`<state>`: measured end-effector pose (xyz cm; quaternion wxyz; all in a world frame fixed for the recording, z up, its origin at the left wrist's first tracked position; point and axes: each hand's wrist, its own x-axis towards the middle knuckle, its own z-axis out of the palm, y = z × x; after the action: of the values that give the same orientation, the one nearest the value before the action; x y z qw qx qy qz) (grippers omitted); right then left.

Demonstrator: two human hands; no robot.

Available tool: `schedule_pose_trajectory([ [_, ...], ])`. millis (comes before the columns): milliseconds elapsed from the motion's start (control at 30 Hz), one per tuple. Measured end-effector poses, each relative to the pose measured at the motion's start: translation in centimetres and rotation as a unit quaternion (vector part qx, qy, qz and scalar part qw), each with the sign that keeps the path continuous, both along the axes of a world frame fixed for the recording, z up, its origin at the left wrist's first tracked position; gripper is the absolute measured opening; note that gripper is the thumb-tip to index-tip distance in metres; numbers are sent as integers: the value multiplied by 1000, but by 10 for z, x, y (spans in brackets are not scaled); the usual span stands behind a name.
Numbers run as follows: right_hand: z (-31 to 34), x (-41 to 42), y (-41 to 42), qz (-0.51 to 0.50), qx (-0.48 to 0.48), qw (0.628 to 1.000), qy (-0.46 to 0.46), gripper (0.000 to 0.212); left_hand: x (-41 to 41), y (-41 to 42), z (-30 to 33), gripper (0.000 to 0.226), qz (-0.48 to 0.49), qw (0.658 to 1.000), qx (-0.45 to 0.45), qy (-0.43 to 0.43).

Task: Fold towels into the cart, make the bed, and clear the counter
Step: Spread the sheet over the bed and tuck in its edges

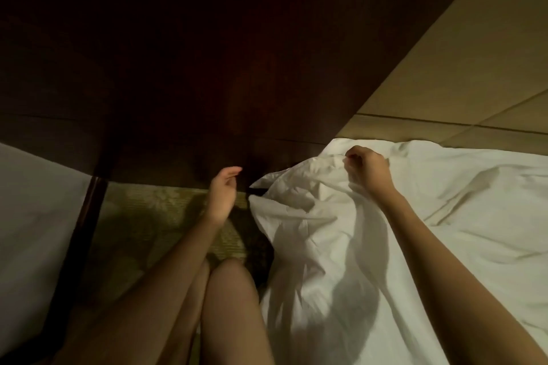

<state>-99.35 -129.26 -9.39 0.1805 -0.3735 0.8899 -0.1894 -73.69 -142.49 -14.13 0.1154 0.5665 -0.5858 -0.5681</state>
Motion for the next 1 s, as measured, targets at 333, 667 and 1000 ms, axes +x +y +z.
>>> schedule_pose_trajectory([
  [333, 87, 14, 94, -54, 16, 996, -67, 35, -84, 65, 121, 26, -190, 979, -30, 73],
  [667, 108, 38, 276, -217, 38, 970, -104, 30, -147, 177, 149, 30, -468, 878, -94, 15],
  [1000, 13, 53, 358, -203, 47, 971, -119, 41, -174, 278, 52, 32, -633, 749, -195, -12],
])
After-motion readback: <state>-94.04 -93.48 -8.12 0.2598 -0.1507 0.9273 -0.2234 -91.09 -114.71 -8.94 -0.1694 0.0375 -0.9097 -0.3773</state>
